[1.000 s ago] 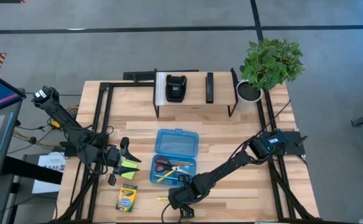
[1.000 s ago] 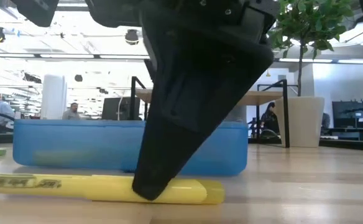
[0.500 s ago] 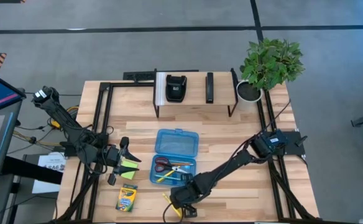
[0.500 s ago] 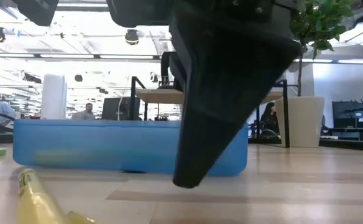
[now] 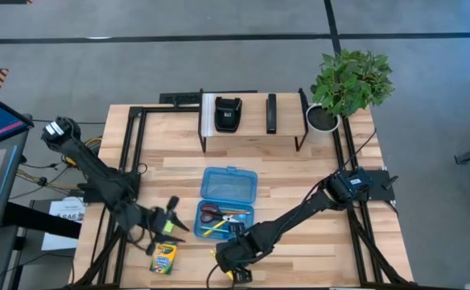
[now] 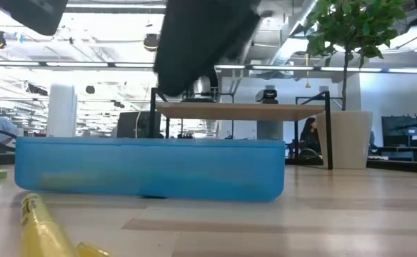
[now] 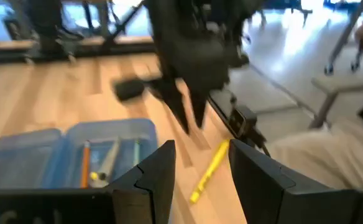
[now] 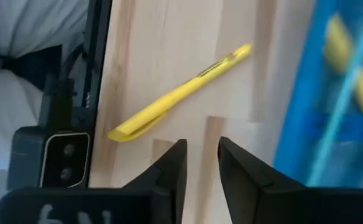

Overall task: Pack school essentials
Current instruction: Put the yellow pen into the blue supply box

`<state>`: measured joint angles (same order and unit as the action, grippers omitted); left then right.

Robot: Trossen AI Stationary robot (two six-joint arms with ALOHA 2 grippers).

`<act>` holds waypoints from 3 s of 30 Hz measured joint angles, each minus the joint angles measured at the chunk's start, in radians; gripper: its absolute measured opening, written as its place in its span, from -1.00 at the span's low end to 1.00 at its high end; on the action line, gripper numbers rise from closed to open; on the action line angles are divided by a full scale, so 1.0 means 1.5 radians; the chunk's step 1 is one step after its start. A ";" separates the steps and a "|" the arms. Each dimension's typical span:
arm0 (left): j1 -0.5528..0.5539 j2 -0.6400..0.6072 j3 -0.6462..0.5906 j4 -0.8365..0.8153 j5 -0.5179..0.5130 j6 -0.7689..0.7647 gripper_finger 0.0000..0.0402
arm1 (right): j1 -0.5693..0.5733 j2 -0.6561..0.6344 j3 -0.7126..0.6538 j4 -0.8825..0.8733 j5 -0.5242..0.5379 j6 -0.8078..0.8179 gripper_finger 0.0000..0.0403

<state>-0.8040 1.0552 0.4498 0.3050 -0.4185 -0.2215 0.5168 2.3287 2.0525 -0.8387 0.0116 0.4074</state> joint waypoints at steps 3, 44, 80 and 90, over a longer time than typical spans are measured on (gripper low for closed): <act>0.000 0.082 0.051 -0.004 0.035 0.028 -0.31 | 0.008 -0.025 0.014 -0.034 0.037 -0.014 -0.44; 0.132 0.724 0.675 -0.614 0.269 0.150 -0.48 | 0.081 -0.411 -0.521 0.432 0.222 0.060 -0.46; 0.133 0.590 0.670 -0.712 0.209 0.067 -1.00 | 0.081 -0.411 -0.521 0.425 0.221 0.060 -0.46; 0.204 0.538 0.630 -0.715 0.214 0.081 -1.00 | 0.081 -0.411 -0.521 0.425 0.221 0.060 -0.46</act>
<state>-0.4986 1.8621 1.3947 -0.7680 -0.0982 -0.1001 0.6386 1.7123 1.2713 -0.2008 0.3431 0.4969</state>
